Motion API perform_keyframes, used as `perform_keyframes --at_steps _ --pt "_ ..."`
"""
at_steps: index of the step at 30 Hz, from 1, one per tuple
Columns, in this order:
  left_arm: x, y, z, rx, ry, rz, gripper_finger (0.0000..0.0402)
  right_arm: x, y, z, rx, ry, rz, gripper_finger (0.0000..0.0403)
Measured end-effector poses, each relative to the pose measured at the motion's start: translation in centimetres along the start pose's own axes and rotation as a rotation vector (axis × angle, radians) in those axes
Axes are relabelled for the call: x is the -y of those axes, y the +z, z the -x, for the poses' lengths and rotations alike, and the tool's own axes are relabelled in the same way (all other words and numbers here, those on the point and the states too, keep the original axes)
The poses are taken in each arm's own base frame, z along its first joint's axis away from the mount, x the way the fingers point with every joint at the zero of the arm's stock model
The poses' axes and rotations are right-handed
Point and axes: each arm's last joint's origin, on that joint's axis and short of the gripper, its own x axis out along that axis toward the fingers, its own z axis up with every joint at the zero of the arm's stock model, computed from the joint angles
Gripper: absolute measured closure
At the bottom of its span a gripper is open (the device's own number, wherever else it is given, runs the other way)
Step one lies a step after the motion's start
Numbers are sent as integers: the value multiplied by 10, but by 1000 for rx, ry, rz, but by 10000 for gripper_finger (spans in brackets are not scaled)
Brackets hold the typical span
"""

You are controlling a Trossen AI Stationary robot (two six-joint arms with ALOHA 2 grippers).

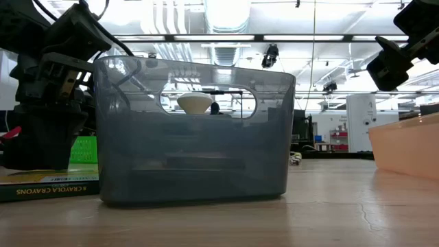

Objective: Pick & Place School Supplies
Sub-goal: Put the yellow crayon box into the black bin

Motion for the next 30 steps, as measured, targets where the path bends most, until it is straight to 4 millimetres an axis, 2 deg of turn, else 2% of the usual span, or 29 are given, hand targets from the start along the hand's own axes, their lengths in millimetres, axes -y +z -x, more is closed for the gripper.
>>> perform_keyframes --at_steps 30 --pt "3 -1 11 44 -9 26 401 0 0 0 0 0 0 142"
